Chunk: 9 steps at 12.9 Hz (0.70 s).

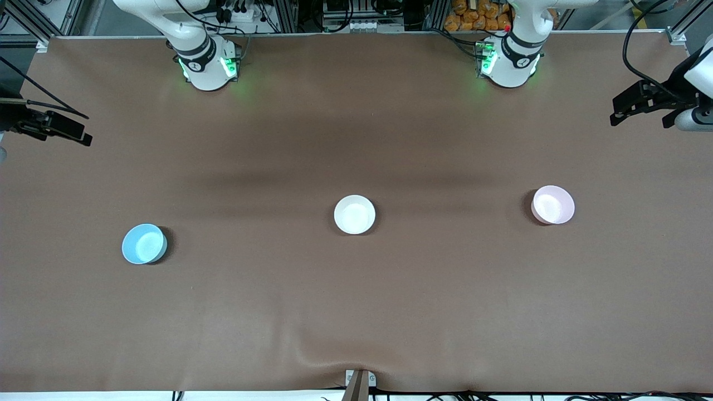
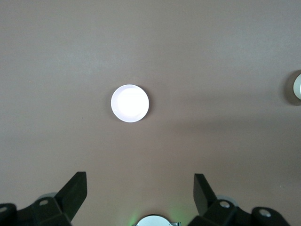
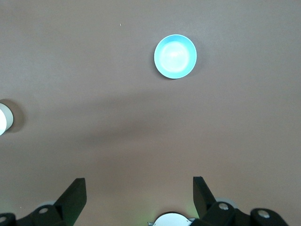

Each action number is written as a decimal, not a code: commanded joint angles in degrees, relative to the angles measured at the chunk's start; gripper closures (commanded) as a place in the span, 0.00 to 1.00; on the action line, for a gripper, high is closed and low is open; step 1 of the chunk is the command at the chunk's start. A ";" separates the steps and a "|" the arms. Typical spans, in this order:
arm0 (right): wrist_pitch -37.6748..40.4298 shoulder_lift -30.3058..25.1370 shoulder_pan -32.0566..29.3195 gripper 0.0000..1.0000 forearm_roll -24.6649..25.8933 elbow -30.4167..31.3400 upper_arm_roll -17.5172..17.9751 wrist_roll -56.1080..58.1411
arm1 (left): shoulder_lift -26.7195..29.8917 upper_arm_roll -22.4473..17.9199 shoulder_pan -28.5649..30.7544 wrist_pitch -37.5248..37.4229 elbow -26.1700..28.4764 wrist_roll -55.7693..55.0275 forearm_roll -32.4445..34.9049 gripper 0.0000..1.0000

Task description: Stack pink and blue bowls on white bowl

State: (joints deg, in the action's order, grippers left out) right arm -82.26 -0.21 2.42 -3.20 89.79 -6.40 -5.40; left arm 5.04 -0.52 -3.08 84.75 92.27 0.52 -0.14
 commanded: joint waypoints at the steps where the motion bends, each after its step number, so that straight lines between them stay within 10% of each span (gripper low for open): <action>1: -0.18 -0.14 -0.49 0.00 0.12 0.21 0.42 0.56 | -0.21 -0.18 -0.08 -0.47 -0.69 0.01 -0.83 0.00; 9: -0.27 -0.05 -0.40 0.00 0.12 0.21 0.42 0.56 | -0.03 -0.18 0.27 -1.35 0.19 0.45 -1.97 0.00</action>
State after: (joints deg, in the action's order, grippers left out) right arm -82.30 -0.13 2.43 -3.20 89.79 -6.37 -5.33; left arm 4.94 -0.61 -3.00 84.17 92.70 0.52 -0.94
